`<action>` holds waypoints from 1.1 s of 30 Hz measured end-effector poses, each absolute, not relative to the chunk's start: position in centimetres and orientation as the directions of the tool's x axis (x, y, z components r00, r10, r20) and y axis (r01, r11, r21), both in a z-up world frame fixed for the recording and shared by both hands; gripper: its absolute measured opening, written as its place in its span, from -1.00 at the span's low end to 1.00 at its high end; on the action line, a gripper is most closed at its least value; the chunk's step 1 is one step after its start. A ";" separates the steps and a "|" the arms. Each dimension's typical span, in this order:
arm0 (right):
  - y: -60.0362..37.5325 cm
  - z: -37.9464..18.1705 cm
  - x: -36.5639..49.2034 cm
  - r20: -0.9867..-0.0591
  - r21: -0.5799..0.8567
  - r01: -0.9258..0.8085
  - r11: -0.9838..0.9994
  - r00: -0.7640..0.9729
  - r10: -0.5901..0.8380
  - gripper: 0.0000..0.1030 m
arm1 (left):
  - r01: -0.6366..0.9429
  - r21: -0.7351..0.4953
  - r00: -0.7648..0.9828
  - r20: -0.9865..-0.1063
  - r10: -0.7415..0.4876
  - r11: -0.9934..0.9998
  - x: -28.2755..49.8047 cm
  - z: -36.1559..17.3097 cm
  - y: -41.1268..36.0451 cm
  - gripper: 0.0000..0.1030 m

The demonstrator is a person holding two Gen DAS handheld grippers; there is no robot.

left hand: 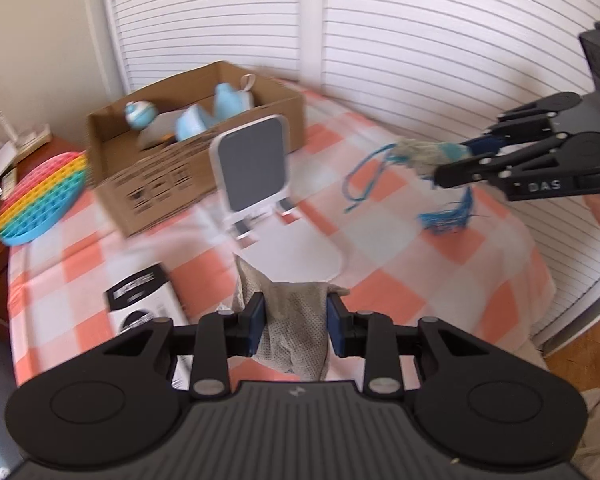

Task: Organize soft objects
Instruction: 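Carry the floral sachet and grey pouch over the cardboard box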

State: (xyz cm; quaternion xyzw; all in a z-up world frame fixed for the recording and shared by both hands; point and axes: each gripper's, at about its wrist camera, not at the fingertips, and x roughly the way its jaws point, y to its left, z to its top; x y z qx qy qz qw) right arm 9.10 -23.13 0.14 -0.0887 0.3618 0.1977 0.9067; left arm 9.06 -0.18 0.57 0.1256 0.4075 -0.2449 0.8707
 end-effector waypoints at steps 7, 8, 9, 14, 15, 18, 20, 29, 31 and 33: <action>-22.1 0.1 10.7 -0.691 -0.016 -0.404 0.915 0.666 0.282 -0.40 | 0.475 0.032 0.583 -0.760 -0.287 0.879 10.3 1.0 2.6 -0.40; -21.9 0.1 11.1 -0.691 -0.016 -0.402 0.916 0.667 0.281 -0.40 | 0.469 0.034 0.587 -0.758 -0.284 0.882 10.6 1.1 2.8 -0.40; -21.8 0.1 11.5 -0.691 -0.014 -0.401 0.916 0.666 0.281 -0.40 | 0.465 0.036 0.591 -0.756 -0.281 0.884 10.8 1.2 3.2 -0.40; -20.8 0.4 13.5 -0.689 -0.009 -0.405 0.914 0.666 0.288 -0.40 | 0.449 0.041 0.611 -0.743 -0.274 0.892 12.7 1.7 3.9 -0.40; -20.7 0.5 14.0 -0.686 -0.009 -0.407 0.913 0.667 0.291 -0.40 | 0.445 0.039 0.615 -0.739 -0.274 0.895 13.1 1.8 4.0 -0.40; -20.3 1.2 15.3 -0.677 -0.009 -0.411 0.912 0.674 0.297 -0.40 | 0.432 0.039 0.629 -0.729 -0.270 0.901 14.7 2.2 4.4 -0.40; -20.2 1.7 16.3 -0.668 -0.014 -0.414 0.910 0.682 0.299 -0.40 | 0.426 0.041 0.634 -0.726 -0.267 0.904 15.7 2.5 4.5 -0.40; -18.8 4.7 21.0 -0.627 -0.039 -0.444 0.895 0.708 0.324 -0.40 | 0.419 0.067 0.671 -0.695 -0.259 0.906 21.7 4.6 4.0 -0.40; -18.2 5.3 22.2 -0.621 -0.050 -0.451 0.891 0.713 0.326 -0.40 | 0.422 0.076 0.677 -0.690 -0.258 0.903 23.2 5.0 3.5 -0.40; -17.5 5.9 23.5 -0.616 -0.054 -0.459 0.887 0.714 0.333 -0.40 | 0.427 0.079 0.680 -0.685 -0.262 0.901 24.9 5.3 3.0 -0.40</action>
